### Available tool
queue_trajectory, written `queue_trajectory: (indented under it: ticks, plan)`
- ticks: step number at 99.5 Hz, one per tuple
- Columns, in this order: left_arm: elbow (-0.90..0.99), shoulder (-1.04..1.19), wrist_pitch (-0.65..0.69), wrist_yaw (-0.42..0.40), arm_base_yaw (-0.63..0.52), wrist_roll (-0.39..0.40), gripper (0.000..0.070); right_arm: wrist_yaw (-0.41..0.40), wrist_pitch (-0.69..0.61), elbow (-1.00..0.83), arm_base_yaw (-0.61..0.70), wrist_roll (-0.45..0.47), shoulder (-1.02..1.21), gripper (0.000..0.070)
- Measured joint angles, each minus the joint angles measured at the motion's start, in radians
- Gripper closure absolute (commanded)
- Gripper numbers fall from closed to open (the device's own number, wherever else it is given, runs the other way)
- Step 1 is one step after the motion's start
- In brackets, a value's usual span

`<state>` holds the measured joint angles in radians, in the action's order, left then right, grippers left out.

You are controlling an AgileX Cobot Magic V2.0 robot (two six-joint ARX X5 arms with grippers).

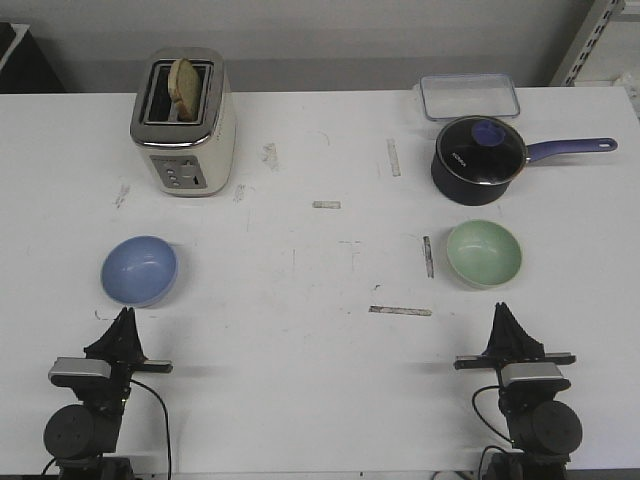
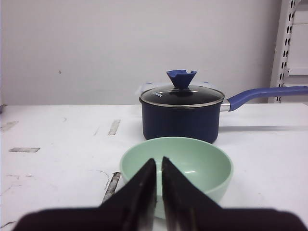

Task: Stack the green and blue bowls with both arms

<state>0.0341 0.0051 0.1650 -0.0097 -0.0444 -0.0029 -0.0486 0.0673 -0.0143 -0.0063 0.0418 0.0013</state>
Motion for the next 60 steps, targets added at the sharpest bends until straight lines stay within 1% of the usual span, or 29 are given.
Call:
queue_trajectory:
  ticks: [42,60]
  plan:
    - [0.000,0.000,0.000,0.000,0.000,0.000,0.0699,-0.003,0.000,0.000,0.000,-0.001,0.000,0.0693]
    - [0.000,0.000,0.000,0.000,0.000,0.000,0.0699,-0.003,-0.024,-0.005,0.000,-0.012,0.003,0.0693]
